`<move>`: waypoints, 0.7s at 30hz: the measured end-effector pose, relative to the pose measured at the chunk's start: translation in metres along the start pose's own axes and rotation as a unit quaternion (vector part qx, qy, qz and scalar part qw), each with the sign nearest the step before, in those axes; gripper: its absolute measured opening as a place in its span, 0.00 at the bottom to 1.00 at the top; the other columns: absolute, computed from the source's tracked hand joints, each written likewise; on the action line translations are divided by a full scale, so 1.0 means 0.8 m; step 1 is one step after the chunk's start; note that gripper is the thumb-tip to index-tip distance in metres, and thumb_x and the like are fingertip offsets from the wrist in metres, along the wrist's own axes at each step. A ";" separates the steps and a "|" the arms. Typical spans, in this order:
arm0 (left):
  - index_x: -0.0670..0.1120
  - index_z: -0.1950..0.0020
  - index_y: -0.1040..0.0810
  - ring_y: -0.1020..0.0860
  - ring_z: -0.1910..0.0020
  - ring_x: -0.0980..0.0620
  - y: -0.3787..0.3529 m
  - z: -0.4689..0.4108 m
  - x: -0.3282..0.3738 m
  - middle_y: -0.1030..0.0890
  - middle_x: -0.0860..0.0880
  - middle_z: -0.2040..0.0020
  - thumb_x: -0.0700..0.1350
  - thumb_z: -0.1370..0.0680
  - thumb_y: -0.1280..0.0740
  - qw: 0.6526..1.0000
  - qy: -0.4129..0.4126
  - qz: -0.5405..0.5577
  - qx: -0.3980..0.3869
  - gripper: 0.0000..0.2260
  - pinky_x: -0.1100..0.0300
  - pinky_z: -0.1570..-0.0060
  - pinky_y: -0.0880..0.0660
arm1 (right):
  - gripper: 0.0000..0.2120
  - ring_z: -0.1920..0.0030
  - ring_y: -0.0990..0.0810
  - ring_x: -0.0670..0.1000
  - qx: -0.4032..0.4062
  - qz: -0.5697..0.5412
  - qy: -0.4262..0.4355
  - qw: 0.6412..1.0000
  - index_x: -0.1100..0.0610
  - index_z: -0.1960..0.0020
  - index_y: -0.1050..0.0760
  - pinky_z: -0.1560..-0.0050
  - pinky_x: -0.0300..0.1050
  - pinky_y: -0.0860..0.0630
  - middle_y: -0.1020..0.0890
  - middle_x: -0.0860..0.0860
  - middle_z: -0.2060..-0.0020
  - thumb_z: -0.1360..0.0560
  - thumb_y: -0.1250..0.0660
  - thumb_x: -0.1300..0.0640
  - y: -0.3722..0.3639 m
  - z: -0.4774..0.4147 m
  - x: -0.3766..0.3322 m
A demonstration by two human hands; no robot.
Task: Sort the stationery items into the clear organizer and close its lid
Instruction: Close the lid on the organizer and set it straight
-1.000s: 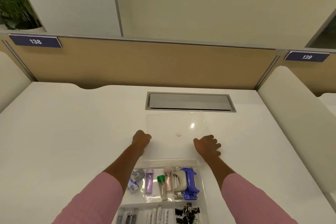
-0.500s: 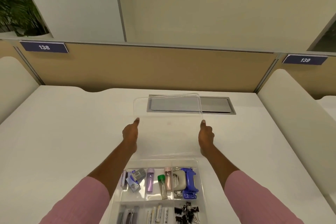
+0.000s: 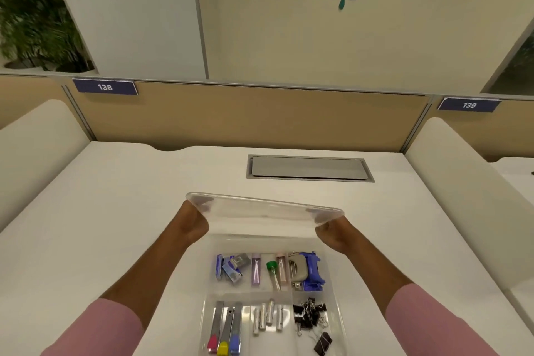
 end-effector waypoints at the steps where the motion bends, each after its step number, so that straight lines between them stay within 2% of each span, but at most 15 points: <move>1: 0.48 0.71 0.19 0.25 0.77 0.55 0.003 0.011 -0.009 0.22 0.50 0.71 0.35 0.26 0.41 0.999 0.033 -0.024 -0.030 0.17 0.68 0.78 0.30 | 0.16 0.54 0.26 0.52 -0.011 0.013 -0.003 1.000 0.68 0.51 0.19 0.51 0.40 0.31 0.26 0.58 0.53 0.22 0.46 0.73 0.003 0.009 0.003; 2: 0.47 0.71 0.19 0.28 0.79 0.53 0.011 0.017 -0.019 0.26 0.49 0.71 0.37 0.27 0.39 0.995 0.067 -0.056 -0.048 0.16 0.66 0.77 0.33 | 0.13 0.55 0.27 0.52 -0.015 0.047 -0.003 0.999 0.70 0.45 0.23 0.54 0.39 0.30 0.26 0.58 0.52 0.22 0.44 0.74 0.008 0.017 0.004; 4: 0.45 0.66 0.20 0.36 0.77 0.52 0.031 0.027 -0.037 0.34 0.49 0.72 0.42 0.26 0.35 0.980 0.131 -0.139 -0.051 0.10 0.61 0.73 0.40 | 0.18 0.46 0.27 0.54 -0.010 0.134 -0.023 0.991 0.63 0.34 0.29 0.49 0.42 0.27 0.27 0.59 0.42 0.23 0.38 0.71 0.016 0.027 0.009; 5: 0.44 0.65 0.21 0.36 0.76 0.51 0.037 0.031 -0.045 0.35 0.48 0.73 0.45 0.27 0.31 0.973 0.155 -0.164 -0.053 0.08 0.60 0.73 0.40 | 0.22 0.40 0.29 0.54 -0.012 0.185 -0.040 0.982 0.59 0.32 0.30 0.44 0.44 0.28 0.28 0.57 0.37 0.24 0.34 0.69 0.016 0.032 0.012; 6: 0.43 0.64 0.21 0.32 0.75 0.50 0.039 0.035 -0.051 0.31 0.48 0.73 0.49 0.28 0.29 0.964 0.174 -0.191 -0.056 0.10 0.60 0.73 0.35 | 0.25 0.34 0.32 0.55 -0.021 0.238 -0.047 0.970 0.57 0.30 0.31 0.39 0.46 0.30 0.30 0.55 0.34 0.25 0.33 0.68 0.012 0.037 0.013; 7: 0.42 0.60 0.21 0.26 0.70 0.49 0.042 0.036 -0.057 0.25 0.47 0.68 0.52 0.30 0.27 0.953 0.182 -0.237 -0.058 0.13 0.59 0.70 0.30 | 0.28 0.30 0.35 0.55 -0.035 0.281 -0.046 0.958 0.58 0.28 0.33 0.35 0.47 0.32 0.32 0.55 0.30 0.26 0.32 0.69 0.005 0.042 0.013; 8: 0.43 0.51 0.22 0.23 0.60 0.47 0.044 0.037 -0.061 0.22 0.46 0.57 0.56 0.30 0.27 0.935 0.176 -0.303 -0.059 0.18 0.57 0.62 0.26 | 0.30 0.29 0.36 0.56 -0.041 0.306 -0.040 0.950 0.60 0.27 0.36 0.33 0.48 0.34 0.34 0.56 0.28 0.27 0.32 0.70 0.001 0.046 0.014; 9: 0.44 0.43 0.26 0.24 0.48 0.47 0.046 0.037 -0.066 0.24 0.47 0.45 0.58 0.30 0.28 0.919 0.160 -0.355 -0.061 0.23 0.54 0.52 0.27 | 0.33 0.29 0.36 0.56 -0.035 0.318 -0.038 0.947 0.61 0.25 0.39 0.31 0.49 0.34 0.37 0.57 0.26 0.27 0.32 0.71 0.000 0.051 0.016; 10: 0.46 0.39 0.30 0.30 0.39 0.46 0.044 0.037 -0.072 0.29 0.48 0.38 0.58 0.28 0.29 0.914 0.140 -0.374 -0.068 0.25 0.52 0.44 0.31 | 0.35 0.28 0.37 0.57 -0.023 0.321 -0.038 0.946 0.61 0.24 0.43 0.30 0.50 0.35 0.39 0.58 0.25 0.27 0.33 0.71 0.000 0.055 0.019; 12: 0.46 0.35 0.35 0.37 0.32 0.47 0.040 0.040 -0.087 0.35 0.50 0.35 0.54 0.26 0.29 0.922 0.116 -0.360 -0.079 0.26 0.49 0.36 0.37 | 0.40 0.24 0.42 0.58 0.007 0.351 -0.031 0.936 0.59 0.22 0.51 0.28 0.52 0.37 0.46 0.58 0.22 0.26 0.32 0.69 0.001 0.063 0.024; 13: 0.46 0.34 0.37 0.37 0.34 0.48 0.038 0.042 -0.093 0.35 0.51 0.35 0.53 0.26 0.29 0.924 0.100 -0.360 -0.079 0.27 0.49 0.35 0.38 | 0.40 0.24 0.42 0.59 0.021 0.386 -0.024 0.922 0.60 0.22 0.52 0.28 0.53 0.36 0.47 0.59 0.22 0.26 0.32 0.68 0.001 0.067 0.027; 15: 0.48 0.34 0.40 0.32 0.40 0.52 0.036 0.050 -0.100 0.34 0.53 0.38 0.51 0.26 0.29 0.922 0.040 -0.377 -0.072 0.27 0.56 0.42 0.33 | 0.34 0.30 0.34 0.60 0.044 0.441 0.014 0.896 0.61 0.26 0.44 0.32 0.55 0.30 0.39 0.61 0.27 0.27 0.32 0.67 -0.001 0.075 0.030; 18: 0.51 0.38 0.39 0.27 0.45 0.53 0.042 0.062 -0.111 0.29 0.56 0.44 0.50 0.28 0.27 0.912 -0.048 -0.403 -0.054 0.26 0.66 0.57 0.29 | 0.30 0.38 0.27 0.57 0.058 0.444 0.054 0.892 0.58 0.29 0.37 0.39 0.50 0.26 0.30 0.58 0.34 0.29 0.33 0.68 0.002 0.086 0.042; 19: 0.51 0.38 0.39 0.27 0.44 0.52 0.047 0.064 -0.119 0.29 0.57 0.45 0.50 0.28 0.26 0.908 -0.058 -0.412 -0.047 0.27 0.66 0.57 0.29 | 0.30 0.38 0.27 0.55 0.058 0.443 0.062 0.893 0.58 0.29 0.37 0.41 0.46 0.27 0.30 0.57 0.34 0.28 0.32 0.68 0.004 0.089 0.048; 21: 0.50 0.35 0.40 0.27 0.43 0.51 0.057 0.066 -0.133 0.30 0.55 0.42 0.50 0.29 0.26 0.900 -0.066 -0.431 -0.031 0.30 0.60 0.50 0.27 | 0.31 0.40 0.27 0.52 0.055 0.438 0.084 0.893 0.59 0.28 0.37 0.44 0.40 0.29 0.28 0.56 0.35 0.28 0.31 0.68 0.008 0.091 0.058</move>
Point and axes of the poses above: each hand's wrist, its own z-axis away from the middle knuckle, its own y-axis out of the back of the hand, x = y × z, the point moved 9 cm from there along -z, towards the middle knuckle
